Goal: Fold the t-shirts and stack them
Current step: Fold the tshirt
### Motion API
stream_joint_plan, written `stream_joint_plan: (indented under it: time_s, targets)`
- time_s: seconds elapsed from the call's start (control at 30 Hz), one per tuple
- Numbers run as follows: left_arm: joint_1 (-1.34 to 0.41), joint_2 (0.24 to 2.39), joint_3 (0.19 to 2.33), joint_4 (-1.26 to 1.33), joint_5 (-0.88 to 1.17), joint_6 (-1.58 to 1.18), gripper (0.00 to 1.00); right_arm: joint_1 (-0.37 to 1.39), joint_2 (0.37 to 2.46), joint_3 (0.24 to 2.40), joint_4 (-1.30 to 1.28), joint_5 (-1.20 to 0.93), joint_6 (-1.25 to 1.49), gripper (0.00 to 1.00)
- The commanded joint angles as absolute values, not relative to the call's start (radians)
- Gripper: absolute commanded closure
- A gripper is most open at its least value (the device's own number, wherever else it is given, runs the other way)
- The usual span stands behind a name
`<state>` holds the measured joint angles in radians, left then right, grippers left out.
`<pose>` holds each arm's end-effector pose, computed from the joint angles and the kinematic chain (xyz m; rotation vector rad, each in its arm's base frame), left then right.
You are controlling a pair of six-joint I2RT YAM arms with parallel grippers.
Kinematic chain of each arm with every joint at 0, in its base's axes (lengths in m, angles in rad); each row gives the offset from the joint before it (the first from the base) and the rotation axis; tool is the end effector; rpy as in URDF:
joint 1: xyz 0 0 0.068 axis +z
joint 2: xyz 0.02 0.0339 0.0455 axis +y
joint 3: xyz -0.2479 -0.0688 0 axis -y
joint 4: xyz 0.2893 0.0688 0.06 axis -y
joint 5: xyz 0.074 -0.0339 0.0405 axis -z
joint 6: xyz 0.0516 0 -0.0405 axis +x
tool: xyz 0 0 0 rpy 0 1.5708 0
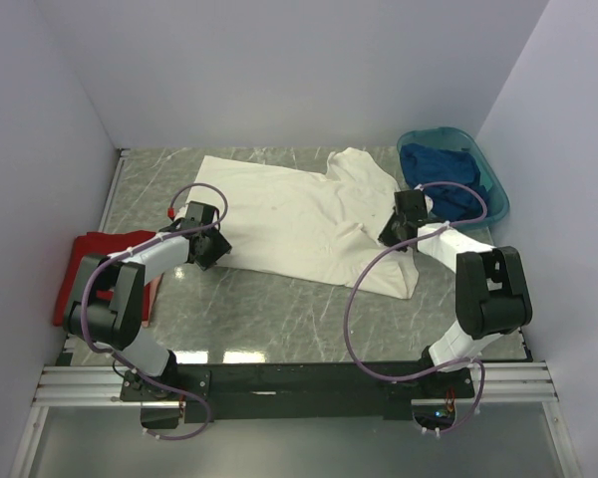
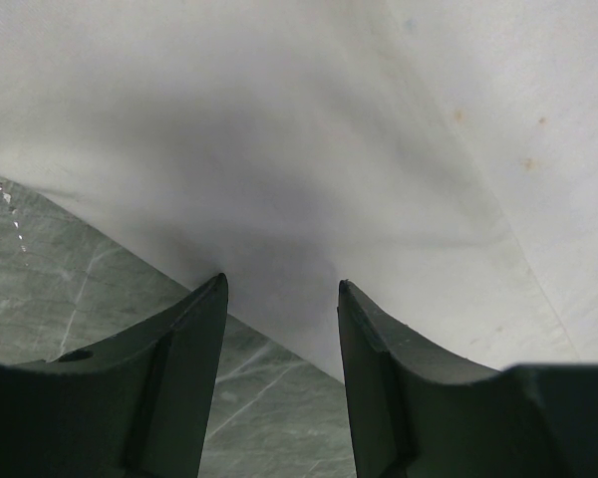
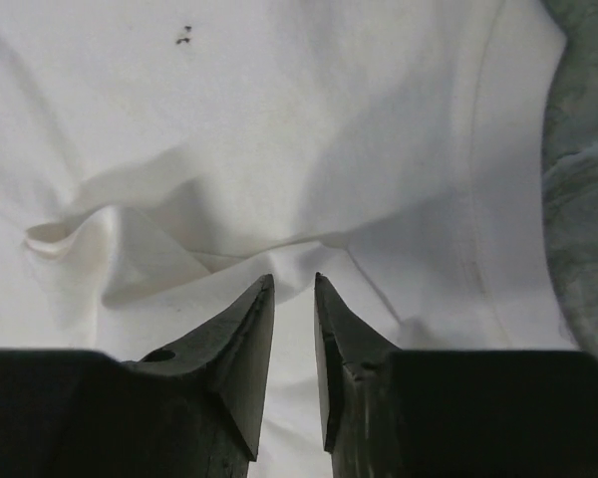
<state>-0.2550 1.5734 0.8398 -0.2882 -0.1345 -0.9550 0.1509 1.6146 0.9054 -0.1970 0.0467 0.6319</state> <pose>0.3317 -0.0793 0.1055 -0.9387 2.4277 -0.2727 0.3631 0.0528 0.1195 0.6141 2.4197 0.2747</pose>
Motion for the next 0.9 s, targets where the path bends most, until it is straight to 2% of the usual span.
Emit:
stream_joint_plan:
  time_s: [0.0, 0.1, 0.17, 0.43, 0.53, 0.7, 0.87]
  targets:
    - [-0.259, 1.56, 0.853, -0.259, -0.124, -0.94, 0.46, 0.149, 1.612, 0.934, -0.222, 0.107, 0.601, 0.68]
    - [-0.259, 1.557, 0.854, -0.261, -0.127, -0.939, 0.46, 0.143, 1.654, 0.965, -0.225, 0.092, 0.586, 0.59]
    - [-0.259, 1.555, 0.856, -0.262, -0.127, -0.936, 0.46, 0.143, 1.689, 0.988, -0.227, 0.069, 0.575, 0.56]
    - [-0.259, 1.551, 0.854, -0.267, -0.129, -0.933, 0.46, 0.143, 1.715, 0.989, -0.213, 0.063, 0.583, 0.59]
    - [-0.259, 1.552, 0.856, -0.265, -0.127, -0.936, 0.46, 0.143, 1.712, 0.986, -0.212, 0.051, 0.583, 0.67]
    - [-0.259, 1.557, 0.859, -0.264, -0.124, -0.934, 0.46, 0.143, 1.701, 0.973, -0.209, 0.028, 0.587, 1.0]
    - [-0.258, 1.557, 0.859, -0.264, -0.127, -0.931, 0.46, 0.144, 1.619, 0.939, -0.219, 0.066, 0.598, 1.0]
